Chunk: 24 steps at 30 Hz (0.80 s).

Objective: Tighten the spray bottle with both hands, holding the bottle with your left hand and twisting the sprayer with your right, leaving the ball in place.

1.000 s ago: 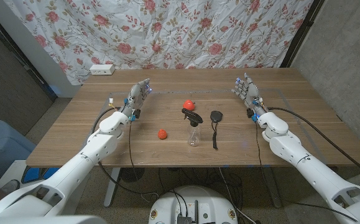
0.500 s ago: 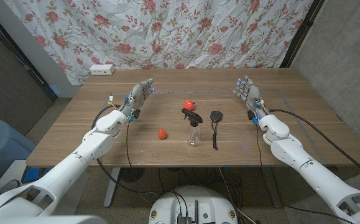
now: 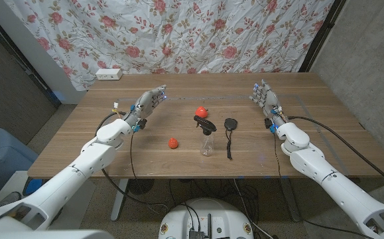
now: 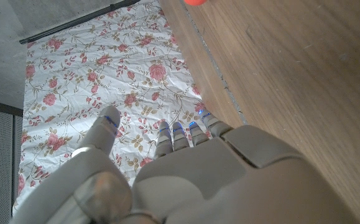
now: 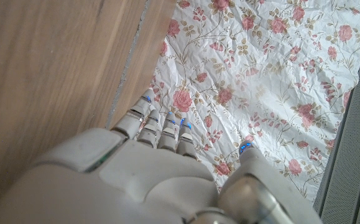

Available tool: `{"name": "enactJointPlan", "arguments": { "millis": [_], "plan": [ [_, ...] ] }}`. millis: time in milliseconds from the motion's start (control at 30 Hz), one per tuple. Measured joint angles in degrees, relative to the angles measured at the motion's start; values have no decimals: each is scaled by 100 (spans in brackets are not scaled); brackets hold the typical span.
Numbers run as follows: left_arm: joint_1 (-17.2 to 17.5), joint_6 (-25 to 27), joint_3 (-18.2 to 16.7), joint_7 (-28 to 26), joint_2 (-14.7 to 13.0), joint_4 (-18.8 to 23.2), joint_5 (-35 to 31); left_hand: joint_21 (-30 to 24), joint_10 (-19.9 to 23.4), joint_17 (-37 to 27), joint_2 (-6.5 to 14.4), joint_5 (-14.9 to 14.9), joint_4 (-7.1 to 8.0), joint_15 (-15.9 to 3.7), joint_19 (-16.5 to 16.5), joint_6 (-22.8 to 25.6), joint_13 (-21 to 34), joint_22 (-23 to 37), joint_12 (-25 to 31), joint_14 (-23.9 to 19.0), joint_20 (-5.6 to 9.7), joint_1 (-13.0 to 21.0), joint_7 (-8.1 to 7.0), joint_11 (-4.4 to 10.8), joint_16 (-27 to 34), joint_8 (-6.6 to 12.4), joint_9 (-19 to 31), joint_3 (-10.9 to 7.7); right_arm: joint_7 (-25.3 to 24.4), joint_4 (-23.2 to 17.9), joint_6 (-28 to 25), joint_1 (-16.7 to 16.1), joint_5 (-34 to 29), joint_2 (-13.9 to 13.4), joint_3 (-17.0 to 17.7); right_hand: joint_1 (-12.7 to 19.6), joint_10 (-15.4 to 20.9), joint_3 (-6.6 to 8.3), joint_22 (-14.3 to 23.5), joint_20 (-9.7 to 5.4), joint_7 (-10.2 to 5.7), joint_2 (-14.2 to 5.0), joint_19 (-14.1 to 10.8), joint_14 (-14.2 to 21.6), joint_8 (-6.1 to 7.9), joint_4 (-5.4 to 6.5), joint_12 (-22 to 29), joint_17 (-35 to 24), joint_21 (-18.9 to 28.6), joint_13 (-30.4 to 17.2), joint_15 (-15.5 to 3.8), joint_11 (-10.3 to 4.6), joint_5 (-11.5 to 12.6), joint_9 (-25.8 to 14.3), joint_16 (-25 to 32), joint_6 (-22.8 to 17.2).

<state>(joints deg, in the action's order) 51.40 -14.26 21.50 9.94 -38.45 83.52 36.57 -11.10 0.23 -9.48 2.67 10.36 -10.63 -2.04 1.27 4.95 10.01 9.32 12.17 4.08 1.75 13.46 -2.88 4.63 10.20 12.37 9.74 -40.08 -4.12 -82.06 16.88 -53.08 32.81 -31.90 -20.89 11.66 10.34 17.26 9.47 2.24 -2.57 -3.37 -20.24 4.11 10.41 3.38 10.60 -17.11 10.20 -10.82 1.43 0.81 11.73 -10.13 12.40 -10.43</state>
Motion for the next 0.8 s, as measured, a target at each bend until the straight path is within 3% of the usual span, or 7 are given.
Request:
{"name": "enactJointPlan", "arguments": {
  "millis": [400,800],
  "plan": [
    [-16,-82,21,543,-179,-102,101,0,205,0,-236,-19,-39,9,136,151,0,1,0,-194,30,317,-152,205,0,39,0,8,-60,7,-21,18,-84,11,-27,5,0,7,0,0,0,-5,0,32,0,-39,0,10,0,0,-32,0,0,0,0,0],
    [-119,28,75,1040,-358,-102,219,24,212,1,-334,-22,-46,10,163,182,-1,1,0,-194,20,474,-182,212,0,39,-1,0,-147,-49,14,-72,-47,29,7,4,0,7,-1,0,0,-5,0,31,0,-87,0,37,0,0,-31,0,0,-1,0,0]
  ]
}}
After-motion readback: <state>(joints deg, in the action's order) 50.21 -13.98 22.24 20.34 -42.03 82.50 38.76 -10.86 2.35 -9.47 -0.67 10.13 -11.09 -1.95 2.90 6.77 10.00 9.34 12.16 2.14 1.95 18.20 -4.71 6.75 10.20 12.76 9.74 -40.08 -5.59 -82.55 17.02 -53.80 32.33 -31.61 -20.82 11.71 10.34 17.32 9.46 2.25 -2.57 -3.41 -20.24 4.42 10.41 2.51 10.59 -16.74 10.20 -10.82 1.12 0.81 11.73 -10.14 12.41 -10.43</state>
